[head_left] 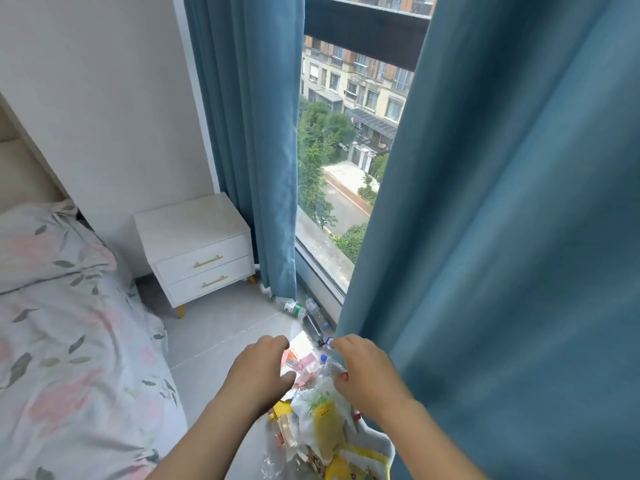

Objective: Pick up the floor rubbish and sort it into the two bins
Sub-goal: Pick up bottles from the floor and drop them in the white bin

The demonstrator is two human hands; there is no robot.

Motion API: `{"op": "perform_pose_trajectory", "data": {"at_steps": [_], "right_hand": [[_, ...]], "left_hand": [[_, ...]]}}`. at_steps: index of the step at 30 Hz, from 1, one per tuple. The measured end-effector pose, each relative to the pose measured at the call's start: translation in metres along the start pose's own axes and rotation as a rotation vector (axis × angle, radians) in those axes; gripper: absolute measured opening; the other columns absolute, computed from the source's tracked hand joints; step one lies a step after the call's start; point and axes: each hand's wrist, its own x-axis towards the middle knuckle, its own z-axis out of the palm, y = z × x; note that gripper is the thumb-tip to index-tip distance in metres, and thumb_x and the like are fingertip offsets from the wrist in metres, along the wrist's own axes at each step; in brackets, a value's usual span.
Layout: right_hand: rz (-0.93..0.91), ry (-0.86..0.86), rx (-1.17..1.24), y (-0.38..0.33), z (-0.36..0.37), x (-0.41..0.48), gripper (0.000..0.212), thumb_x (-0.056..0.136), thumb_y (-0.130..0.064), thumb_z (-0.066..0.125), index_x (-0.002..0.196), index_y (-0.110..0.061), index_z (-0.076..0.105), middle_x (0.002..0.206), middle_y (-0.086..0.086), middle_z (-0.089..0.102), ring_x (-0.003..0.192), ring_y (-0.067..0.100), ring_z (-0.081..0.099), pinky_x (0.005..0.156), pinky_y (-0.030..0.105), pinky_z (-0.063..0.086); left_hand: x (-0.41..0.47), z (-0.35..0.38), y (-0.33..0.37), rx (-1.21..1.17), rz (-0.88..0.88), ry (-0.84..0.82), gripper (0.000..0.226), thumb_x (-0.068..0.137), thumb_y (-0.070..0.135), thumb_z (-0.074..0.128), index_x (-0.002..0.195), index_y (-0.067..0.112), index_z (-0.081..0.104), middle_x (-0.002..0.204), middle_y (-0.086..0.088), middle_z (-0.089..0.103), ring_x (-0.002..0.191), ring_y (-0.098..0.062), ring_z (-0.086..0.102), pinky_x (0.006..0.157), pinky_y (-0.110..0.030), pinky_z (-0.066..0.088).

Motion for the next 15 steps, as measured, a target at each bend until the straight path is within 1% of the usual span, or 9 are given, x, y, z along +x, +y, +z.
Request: {"op": "perform_pose_trajectory", "data": {"at_steps": [2,6,8,11,15], "right_hand": [[-0.021,-0.02,0.001,-0.002,0.002,0.012,0.034,0.091,-0.022,0.056,0.124,-0.021,0.051,0.125,-0.004,0.053,0.115,0.022,0.051,0.094,0.033,0.046],[-0.093,-0.064,0.0,-0.011,0.007,0.03,0.041,0.092,-0.025,0.056,0.132,-0.023,0.046,0.131,-0.005,0.051,0.118,0.019,0.049,0.095,0.03,0.044],[-0.118,-0.074,0.007,-0.016,0.009,0.039,0.04,0.092,-0.026,0.055,0.131,-0.023,0.047,0.13,-0.005,0.051,0.116,0.017,0.049,0.094,0.029,0.045],[-0.12,-0.078,0.02,-0.024,0.013,0.057,0.038,0.092,-0.028,0.056,0.129,-0.022,0.049,0.129,-0.005,0.053,0.115,0.017,0.052,0.096,0.03,0.046],[-0.135,-0.073,0.005,-0.04,0.019,0.09,0.046,0.092,-0.027,0.056,0.136,-0.024,0.045,0.132,-0.006,0.052,0.118,0.017,0.051,0.097,0.03,0.045]], "left_hand": [[0.001,-0.003,-0.007,-0.012,-0.038,0.011,0.043,0.088,0.037,0.055,0.13,0.025,0.047,0.131,0.004,0.051,0.116,-0.017,0.052,0.095,-0.028,0.044],[0.003,-0.006,-0.022,-0.04,-0.102,0.024,0.046,0.089,0.036,0.054,0.133,0.025,0.045,0.135,0.004,0.049,0.12,-0.016,0.05,0.096,-0.026,0.043],[0.007,-0.01,-0.03,-0.049,-0.122,0.035,0.046,0.09,0.037,0.053,0.134,0.025,0.045,0.136,0.004,0.048,0.12,-0.016,0.051,0.096,-0.026,0.043],[0.018,-0.018,-0.043,-0.07,-0.14,0.061,0.046,0.09,0.036,0.053,0.134,0.025,0.045,0.137,0.005,0.048,0.119,-0.015,0.051,0.095,-0.025,0.042],[0.039,-0.032,-0.067,-0.086,-0.149,0.062,0.046,0.09,0.035,0.054,0.133,0.024,0.045,0.136,0.004,0.048,0.119,-0.015,0.051,0.095,-0.025,0.043]]}}
